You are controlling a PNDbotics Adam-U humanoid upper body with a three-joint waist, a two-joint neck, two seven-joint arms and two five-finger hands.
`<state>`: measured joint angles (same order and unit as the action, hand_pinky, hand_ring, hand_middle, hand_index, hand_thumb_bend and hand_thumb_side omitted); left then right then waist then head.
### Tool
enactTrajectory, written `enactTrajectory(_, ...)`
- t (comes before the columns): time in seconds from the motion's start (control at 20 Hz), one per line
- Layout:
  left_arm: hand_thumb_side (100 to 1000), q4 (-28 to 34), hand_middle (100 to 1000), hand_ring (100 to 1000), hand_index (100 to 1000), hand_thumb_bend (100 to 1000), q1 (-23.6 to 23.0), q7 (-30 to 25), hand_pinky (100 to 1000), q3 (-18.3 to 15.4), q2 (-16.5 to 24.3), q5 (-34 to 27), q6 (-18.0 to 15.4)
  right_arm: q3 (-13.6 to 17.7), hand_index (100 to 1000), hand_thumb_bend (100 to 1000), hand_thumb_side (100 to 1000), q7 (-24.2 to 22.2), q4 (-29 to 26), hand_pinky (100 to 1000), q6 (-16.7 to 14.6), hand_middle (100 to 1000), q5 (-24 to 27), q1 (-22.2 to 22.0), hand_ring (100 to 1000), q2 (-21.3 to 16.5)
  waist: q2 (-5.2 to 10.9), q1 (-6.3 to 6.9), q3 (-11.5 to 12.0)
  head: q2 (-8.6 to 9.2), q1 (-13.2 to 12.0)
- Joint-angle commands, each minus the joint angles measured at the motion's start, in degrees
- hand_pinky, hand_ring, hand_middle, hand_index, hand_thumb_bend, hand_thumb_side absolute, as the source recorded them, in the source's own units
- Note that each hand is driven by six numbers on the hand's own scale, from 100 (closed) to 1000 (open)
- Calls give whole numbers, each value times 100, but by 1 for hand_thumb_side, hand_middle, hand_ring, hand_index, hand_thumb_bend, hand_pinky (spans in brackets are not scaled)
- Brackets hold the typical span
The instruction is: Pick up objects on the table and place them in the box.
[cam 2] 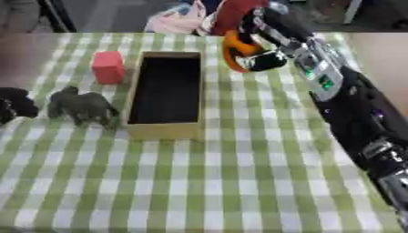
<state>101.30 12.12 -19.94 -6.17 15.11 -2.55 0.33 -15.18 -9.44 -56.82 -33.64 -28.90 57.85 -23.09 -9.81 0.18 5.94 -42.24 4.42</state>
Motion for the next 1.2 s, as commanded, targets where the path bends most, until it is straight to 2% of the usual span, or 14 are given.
enactTrajectory(0.05, 913, 73, 580, 642, 718, 100, 116, -72, 700, 31, 119, -29, -26, 35, 405, 100, 100, -127, -32, 593, 2, 287, 32, 283, 667, 154, 82, 4, 68, 80, 103)
enactTrajectory(0.3, 912, 85, 580, 641, 718, 100, 187, -113, 700, 52, 89, -55, -42, 40, 430, 100, 100, -286, 383, 603, -119, 312, -363, 336, 684, 582, 26, 15, 245, 154, 225)
enactTrajectory(0.55, 911, 96, 580, 642, 718, 100, 235, -117, 700, 59, 63, -77, -41, 2, 475, 100, 100, -349, 838, 614, -376, 357, -1074, 208, 706, 1012, -18, 43, 279, 212, 293)
enactTrajectory(0.65, 911, 96, 580, 642, 718, 100, 249, -119, 700, 59, 59, -81, -39, -48, 523, 100, 100, -370, 929, 625, -533, 403, -1318, 162, 720, 1117, -23, 47, 276, 233, 305)
enactTrajectory(0.7, 910, 96, 580, 642, 718, 100, 253, -118, 700, 58, 62, -82, -40, -85, 583, 125, 100, -397, 944, 640, -629, 455, -1428, 141, 741, 1146, -23, 49, 267, 239, 304)
enactTrajectory(0.75, 910, 96, 580, 642, 718, 100, 255, -115, 700, 55, 67, -82, -41, -118, 583, 125, 100, -443, 944, 640, -723, 455, -1520, 119, 741, 1160, -22, 51, 255, 242, 300)
enactTrajectory(0.8, 908, 98, 580, 642, 718, 100, 253, -110, 699, 50, 80, -80, -44, -159, 677, 247, 100, -516, 917, 661, -830, 547, -1594, 91, 771, 1160, -19, 56, 234, 237, 296)
enactTrajectory(0.9, 905, 104, 580, 642, 718, 100, 242, -88, 699, 31, 124, -76, -57, -199, 763, 320, 225, -641, 784, 689, -989, 658, -1617, 9, 814, 1110, -8, 69, 176, 229, 256)
enactTrajectory(0.95, 904, 107, 580, 642, 718, 100, 232, -71, 699, 18, 149, -73, -67, -215, 781, 334, 259, -719, 714, 697, -1022, 683, -1580, -35, 824, 1068, 0, 79, 145, 228, 222)
enactTrajectory(1.0, 900, 110, 580, 642, 718, 100, 223, -51, 699, 4, 181, -69, -77, -224, 853, 402, 384, -805, 638, 735, -1030, 772, -1515, -80, 866, 1008, 15, 83, 106, 219, 194)
enactTrajectory(1.05, 900, 112, 581, 642, 718, 100, 216, -30, 699, -9, 214, -67, -88, -233, 859, 409, 397, -904, 544, 739, -1020, 781, -1424, -126, 872, 939, 29, 85, 70, 208, 175)
enactTrajectory(1.1, 896, 114, 581, 643, 719, 100, 207, -8, 699, -24, 257, -65, -100, -231, 900, 441, 457, -1007, 433, 761, -988, 825, -1289, -184, 900, 860, 46, 87, 26, 196, 144)
enactTrajectory(1.2, 889, 112, 582, 643, 721, 100, 192, 39, 699, -44, 371, -59, -126, -207, 914, 427, 458, -1173, 133, 768, -858, 841, -870, -322, 913, 663, 79, 94, -66, 175, 81)
